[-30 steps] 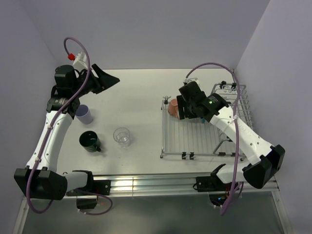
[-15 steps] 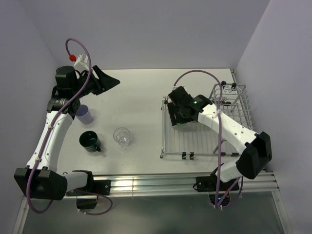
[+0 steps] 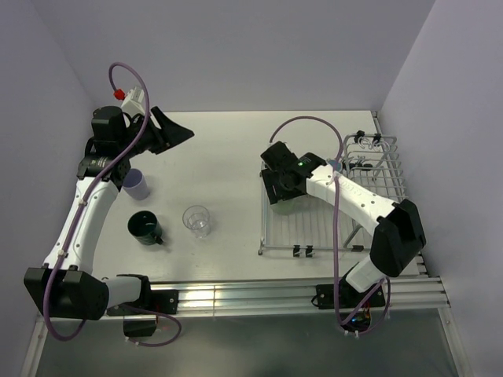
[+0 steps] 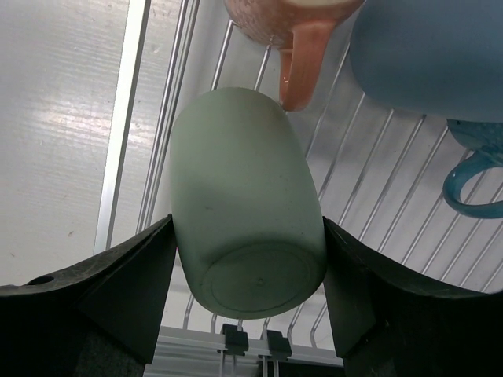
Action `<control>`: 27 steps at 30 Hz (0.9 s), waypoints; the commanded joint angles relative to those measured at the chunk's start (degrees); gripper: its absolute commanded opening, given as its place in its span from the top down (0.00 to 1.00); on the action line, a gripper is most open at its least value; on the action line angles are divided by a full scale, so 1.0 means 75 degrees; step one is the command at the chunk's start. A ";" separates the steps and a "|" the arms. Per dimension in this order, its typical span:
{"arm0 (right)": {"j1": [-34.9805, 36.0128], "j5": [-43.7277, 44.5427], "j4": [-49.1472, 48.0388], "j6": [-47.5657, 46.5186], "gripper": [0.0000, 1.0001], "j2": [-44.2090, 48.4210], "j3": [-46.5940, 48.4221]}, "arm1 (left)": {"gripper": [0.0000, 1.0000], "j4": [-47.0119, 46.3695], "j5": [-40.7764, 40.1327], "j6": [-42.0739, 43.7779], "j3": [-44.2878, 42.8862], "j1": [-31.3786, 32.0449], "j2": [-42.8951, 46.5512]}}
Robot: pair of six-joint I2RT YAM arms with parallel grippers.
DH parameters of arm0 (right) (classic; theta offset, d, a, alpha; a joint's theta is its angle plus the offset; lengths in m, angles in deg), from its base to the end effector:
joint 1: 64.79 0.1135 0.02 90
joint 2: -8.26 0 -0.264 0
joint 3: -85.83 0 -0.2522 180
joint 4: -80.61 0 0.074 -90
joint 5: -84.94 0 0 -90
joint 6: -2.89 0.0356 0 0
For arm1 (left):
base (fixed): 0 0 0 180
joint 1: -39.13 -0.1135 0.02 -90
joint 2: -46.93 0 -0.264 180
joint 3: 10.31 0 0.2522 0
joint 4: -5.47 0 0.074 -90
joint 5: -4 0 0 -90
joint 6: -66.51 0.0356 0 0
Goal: Load the cups into the dish rack
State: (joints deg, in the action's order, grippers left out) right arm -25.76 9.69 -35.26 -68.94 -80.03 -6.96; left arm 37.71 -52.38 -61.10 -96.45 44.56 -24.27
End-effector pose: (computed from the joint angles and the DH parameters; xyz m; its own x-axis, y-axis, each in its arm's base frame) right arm 0.2463 0.1880 0.2742 -0.8341 -0.2880 -0.4705 -0.2799 0.9559 -0.0889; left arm 0.2744 -0.0459 0.3976 -0.6038 -0.4531 -0.6559 0.2987 0.6343 -0.7131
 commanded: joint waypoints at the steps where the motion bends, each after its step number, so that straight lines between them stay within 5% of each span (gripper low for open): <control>1: 0.0082 -0.0032 -0.0282 -0.0033 0.85 -0.0227 -0.0043 | 0.41 -0.0097 0.0040 0.0233 -0.0029 0.0002 0.0025; 18: 0.0187 0.0226 -0.0224 0.0038 0.36 -0.0345 0.0050 | 0.40 0.0020 -0.0030 0.0303 -0.0041 0.0002 -0.0093; 27: 0.0187 0.0296 -0.0235 0.0084 0.19 -0.0029 0.0121 | 0.39 0.0196 -0.0253 0.0362 -0.0041 0.0002 -0.0116</control>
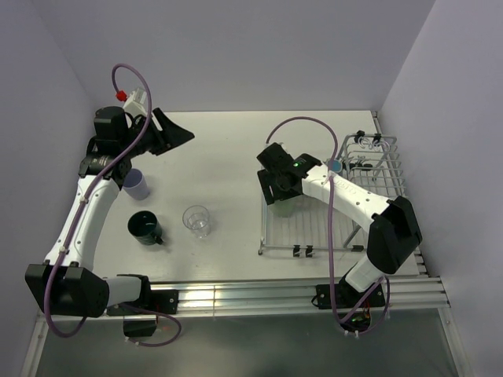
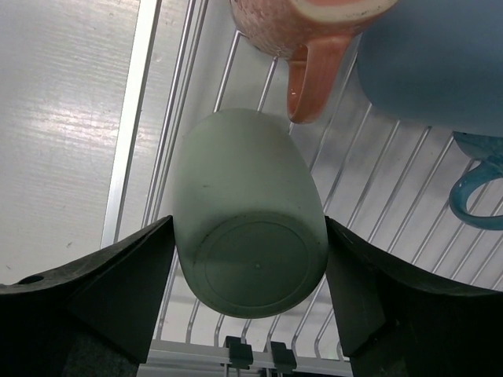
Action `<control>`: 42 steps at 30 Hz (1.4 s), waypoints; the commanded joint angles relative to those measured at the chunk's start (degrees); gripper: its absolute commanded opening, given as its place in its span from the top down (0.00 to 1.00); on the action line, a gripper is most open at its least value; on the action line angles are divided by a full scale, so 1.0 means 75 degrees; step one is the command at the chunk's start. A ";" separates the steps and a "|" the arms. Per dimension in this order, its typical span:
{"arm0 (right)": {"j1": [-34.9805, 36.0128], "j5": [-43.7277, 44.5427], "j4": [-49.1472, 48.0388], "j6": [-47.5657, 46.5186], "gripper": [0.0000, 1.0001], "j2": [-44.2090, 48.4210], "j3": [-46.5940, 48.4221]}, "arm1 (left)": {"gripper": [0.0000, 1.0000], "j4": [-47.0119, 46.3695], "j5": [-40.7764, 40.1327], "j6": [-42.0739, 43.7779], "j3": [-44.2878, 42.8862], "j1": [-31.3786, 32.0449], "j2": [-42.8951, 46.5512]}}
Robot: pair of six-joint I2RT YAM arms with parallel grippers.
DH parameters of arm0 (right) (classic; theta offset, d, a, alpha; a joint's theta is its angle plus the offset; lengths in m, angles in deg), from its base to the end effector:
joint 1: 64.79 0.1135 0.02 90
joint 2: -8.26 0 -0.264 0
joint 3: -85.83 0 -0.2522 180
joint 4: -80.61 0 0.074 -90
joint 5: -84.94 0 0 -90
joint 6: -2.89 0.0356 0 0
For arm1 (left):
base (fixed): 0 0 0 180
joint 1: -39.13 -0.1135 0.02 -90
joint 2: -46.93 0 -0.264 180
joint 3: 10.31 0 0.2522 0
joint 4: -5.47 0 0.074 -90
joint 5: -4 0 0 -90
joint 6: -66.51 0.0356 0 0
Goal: Load the cups into the dish rack
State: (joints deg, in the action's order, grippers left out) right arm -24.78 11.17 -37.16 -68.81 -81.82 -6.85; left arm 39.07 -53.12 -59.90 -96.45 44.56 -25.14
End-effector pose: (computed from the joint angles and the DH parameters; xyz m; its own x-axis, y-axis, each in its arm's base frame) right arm 0.2500 0.1968 0.2673 -0.8244 -0.2984 -0.4809 -0.2822 0.9533 -0.1077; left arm 0.2782 -0.0459 0.3913 -0.6173 -0.4420 -0.6508 0.2763 0.6526 -0.7055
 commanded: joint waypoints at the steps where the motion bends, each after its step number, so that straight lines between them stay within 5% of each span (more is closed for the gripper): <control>1: 0.0056 0.0109 0.0018 0.0067 0.17 0.0222 0.0106 | 0.39 0.0015 -0.0235 0.0201 -0.0029 0.0002 0.0012; 10: 0.0044 0.0180 0.0065 0.0090 0.09 0.0772 0.0094 | 0.40 0.0390 -0.0996 0.0143 0.0135 0.0002 0.0152; 18: 0.0056 0.0496 0.0253 0.0196 0.09 0.1967 0.0060 | 0.42 0.1480 -0.5034 -0.0220 0.0614 -0.0068 0.0996; 22: 0.0056 0.0415 0.0124 0.0208 0.09 0.2553 -0.0023 | 0.53 0.1609 -0.5846 -0.0396 0.1072 -0.0384 0.1172; 25: 0.0068 0.0263 -0.0017 0.0138 0.09 0.2963 -0.0081 | 0.47 0.1808 -0.6561 -0.0536 0.1224 -0.0548 0.1114; 29: 0.0056 0.0239 -0.0075 0.0079 0.09 0.3151 -0.0163 | 0.39 0.1855 -0.6857 -0.0759 0.1482 -0.1003 0.1090; 42: 0.0068 -0.0160 -0.0532 -0.0085 0.09 0.3269 -0.0573 | 0.43 0.1469 -0.6401 -0.0994 0.1975 -0.2001 0.0095</control>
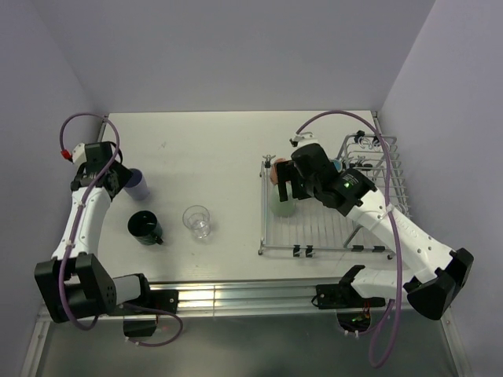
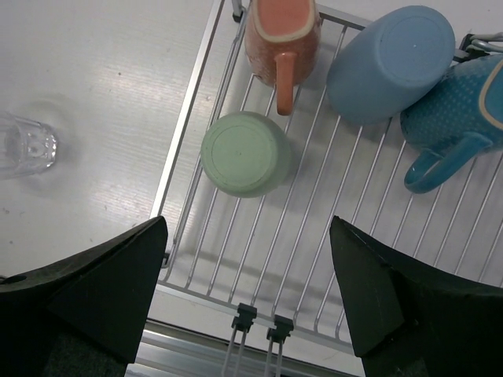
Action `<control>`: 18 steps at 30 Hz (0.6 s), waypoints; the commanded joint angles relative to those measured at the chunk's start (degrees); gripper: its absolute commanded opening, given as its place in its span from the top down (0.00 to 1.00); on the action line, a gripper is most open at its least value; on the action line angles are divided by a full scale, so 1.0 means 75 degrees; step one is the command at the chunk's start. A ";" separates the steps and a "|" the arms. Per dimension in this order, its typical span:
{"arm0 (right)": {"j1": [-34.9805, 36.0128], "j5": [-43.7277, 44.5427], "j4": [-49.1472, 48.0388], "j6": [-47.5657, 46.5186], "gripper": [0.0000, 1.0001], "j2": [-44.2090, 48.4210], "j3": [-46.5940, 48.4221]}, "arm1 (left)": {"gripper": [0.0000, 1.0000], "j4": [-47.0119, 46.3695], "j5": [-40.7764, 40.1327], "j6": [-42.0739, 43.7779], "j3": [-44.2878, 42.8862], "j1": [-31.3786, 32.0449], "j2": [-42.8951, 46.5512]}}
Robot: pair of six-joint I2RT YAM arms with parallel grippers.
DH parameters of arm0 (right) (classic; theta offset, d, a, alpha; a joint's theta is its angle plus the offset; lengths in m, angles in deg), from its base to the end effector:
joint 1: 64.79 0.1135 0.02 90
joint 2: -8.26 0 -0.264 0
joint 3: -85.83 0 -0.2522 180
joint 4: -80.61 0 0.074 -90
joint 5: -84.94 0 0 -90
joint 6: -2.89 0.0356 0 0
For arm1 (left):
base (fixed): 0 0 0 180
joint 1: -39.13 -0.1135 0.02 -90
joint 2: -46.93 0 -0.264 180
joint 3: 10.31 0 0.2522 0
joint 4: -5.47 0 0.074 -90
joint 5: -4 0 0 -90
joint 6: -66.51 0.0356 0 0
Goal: Load the cups into the dish rack
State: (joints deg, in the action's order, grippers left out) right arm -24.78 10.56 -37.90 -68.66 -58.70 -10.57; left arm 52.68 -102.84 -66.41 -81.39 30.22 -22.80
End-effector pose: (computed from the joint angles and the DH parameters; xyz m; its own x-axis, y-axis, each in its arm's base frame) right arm 0.1862 0.1438 0.3523 -0.6621 -0.1578 -0.7326 -0.2777 0.9596 0.0442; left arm 0.2512 0.0498 0.2895 -0.2825 -0.7040 -0.6516 -0.7373 0.5939 -0.3220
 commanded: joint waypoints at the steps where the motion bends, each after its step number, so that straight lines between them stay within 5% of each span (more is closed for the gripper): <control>1: 0.0056 -0.0090 -0.0445 -0.0106 0.09 0.0162 -0.0078 | 0.43 -0.0370 0.0265 -0.0137 -0.0103 -0.0101 -0.0426; 15: 0.0056 -0.0160 -0.0680 -0.0176 0.09 0.0150 -0.0394 | 0.57 -0.0769 0.0546 -0.0735 -0.0268 -0.0230 -0.1940; 18: 0.0056 -0.0149 -0.0691 -0.0164 0.09 0.0115 -0.0406 | 0.72 -0.0839 0.0838 -0.0770 -0.0303 -0.0277 -0.2139</control>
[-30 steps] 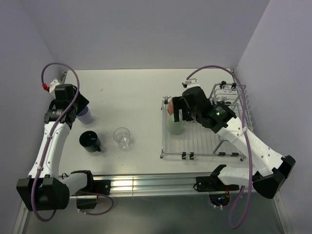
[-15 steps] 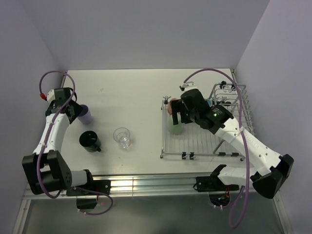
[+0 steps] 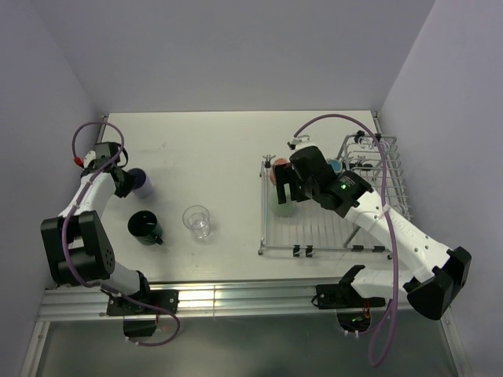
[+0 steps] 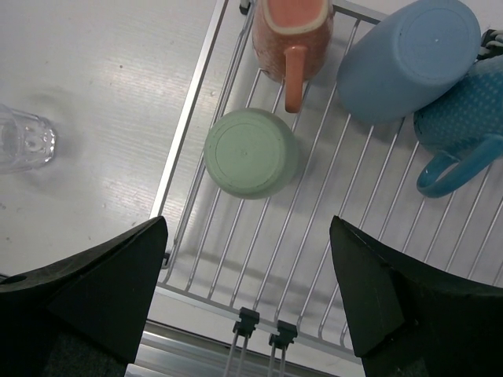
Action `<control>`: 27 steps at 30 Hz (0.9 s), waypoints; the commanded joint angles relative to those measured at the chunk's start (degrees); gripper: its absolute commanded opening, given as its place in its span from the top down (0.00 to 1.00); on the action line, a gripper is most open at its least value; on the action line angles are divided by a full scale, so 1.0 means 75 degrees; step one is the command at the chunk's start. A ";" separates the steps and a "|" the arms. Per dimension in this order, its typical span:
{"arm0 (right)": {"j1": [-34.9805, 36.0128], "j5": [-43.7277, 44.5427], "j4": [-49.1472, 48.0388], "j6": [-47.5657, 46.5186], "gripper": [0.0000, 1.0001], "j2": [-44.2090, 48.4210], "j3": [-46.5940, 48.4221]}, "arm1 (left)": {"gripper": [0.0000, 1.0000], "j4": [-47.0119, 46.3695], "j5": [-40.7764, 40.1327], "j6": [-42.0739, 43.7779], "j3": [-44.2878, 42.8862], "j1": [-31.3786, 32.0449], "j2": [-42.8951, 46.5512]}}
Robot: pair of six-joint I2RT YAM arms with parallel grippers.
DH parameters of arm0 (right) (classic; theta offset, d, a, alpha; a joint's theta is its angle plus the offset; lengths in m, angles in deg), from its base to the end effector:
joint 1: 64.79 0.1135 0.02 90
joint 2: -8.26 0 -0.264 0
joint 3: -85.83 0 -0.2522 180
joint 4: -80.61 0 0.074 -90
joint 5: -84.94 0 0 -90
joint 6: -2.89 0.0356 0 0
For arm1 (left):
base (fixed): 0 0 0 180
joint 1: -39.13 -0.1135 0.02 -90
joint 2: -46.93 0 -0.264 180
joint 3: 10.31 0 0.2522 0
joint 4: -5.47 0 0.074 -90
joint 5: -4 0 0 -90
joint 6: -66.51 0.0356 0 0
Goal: Load the cups into the dish rack
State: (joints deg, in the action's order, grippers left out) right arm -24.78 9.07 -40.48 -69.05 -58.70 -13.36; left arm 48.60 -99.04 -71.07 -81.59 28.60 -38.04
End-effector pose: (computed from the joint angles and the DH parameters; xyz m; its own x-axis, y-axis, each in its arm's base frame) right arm 0.1880 0.1465 0.3400 -0.6678 -0.1680 -0.7251 -0.2991 0.9527 0.0547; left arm 0.2948 0.0630 0.2258 -0.3340 -0.7936 -0.5086 -0.8094 0.5180 -0.2766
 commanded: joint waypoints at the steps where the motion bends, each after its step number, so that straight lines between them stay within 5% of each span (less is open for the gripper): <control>1: 0.0044 0.0038 -0.0348 -0.0100 0.09 0.0092 -0.0022 | 0.83 -0.0352 0.0413 -0.0138 -0.0276 -0.0062 -0.0097; 4: 0.0044 0.0073 -0.0371 -0.0100 0.09 0.0103 -0.0033 | 1.00 -0.0435 0.0812 -0.0009 -0.0405 -0.0073 0.0078; 9: 0.0044 0.0271 -0.0488 -0.0100 0.09 0.0034 0.0095 | 1.00 -0.0622 0.1432 0.0388 -0.1024 -0.0073 0.0769; 13: 0.0056 0.0517 -0.0465 -0.0077 0.09 -0.0142 0.0598 | 1.00 -0.1276 0.3474 0.0799 -0.1682 -0.0027 0.1391; 19: 0.0044 0.0099 -0.0967 0.0099 0.08 -0.0049 0.1431 | 1.00 -0.4813 0.8058 0.0438 -0.1531 0.1118 0.1544; 27: 0.0056 -0.2174 -0.2947 0.0450 0.07 0.0946 0.1222 | 1.00 -0.7978 0.9847 -0.0488 -0.0828 0.3509 0.1462</control>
State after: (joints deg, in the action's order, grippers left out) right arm -24.78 1.40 -52.15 -67.21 -56.49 -4.36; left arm 3.40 -35.22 -71.35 -89.15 50.72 -27.70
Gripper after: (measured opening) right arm 0.921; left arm 0.058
